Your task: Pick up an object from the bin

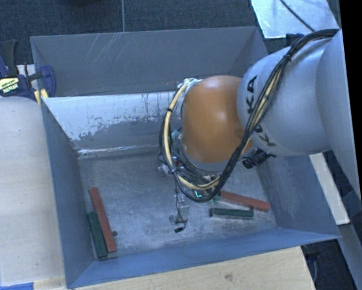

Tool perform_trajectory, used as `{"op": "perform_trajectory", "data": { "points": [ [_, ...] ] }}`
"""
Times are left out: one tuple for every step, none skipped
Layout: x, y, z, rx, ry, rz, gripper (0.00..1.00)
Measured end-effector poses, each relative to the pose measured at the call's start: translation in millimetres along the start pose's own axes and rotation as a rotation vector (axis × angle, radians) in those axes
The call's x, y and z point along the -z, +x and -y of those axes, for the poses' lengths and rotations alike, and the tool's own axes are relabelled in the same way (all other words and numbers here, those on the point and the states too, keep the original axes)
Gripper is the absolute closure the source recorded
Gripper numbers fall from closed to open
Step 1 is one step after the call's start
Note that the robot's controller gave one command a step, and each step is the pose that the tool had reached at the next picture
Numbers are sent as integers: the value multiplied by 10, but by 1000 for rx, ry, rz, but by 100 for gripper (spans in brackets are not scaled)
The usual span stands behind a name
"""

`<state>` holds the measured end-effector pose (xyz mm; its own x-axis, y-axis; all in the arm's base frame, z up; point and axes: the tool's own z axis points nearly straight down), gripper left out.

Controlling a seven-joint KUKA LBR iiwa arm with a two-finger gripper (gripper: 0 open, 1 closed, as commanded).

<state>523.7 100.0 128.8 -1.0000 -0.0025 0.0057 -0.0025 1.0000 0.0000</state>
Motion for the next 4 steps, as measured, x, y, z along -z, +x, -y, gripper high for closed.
{"op": "perform_trajectory", "data": {
  "points": [
    [-369, -80, 891, -78, 4, 4, 0],
    [-588, -480, 2019, -6, 5, 11, 0],
    [-573, -486, 1947, -3, -2, 12, 100],
    [867, -427, 2039, 155, 4, 18, 100]
  ]
}}
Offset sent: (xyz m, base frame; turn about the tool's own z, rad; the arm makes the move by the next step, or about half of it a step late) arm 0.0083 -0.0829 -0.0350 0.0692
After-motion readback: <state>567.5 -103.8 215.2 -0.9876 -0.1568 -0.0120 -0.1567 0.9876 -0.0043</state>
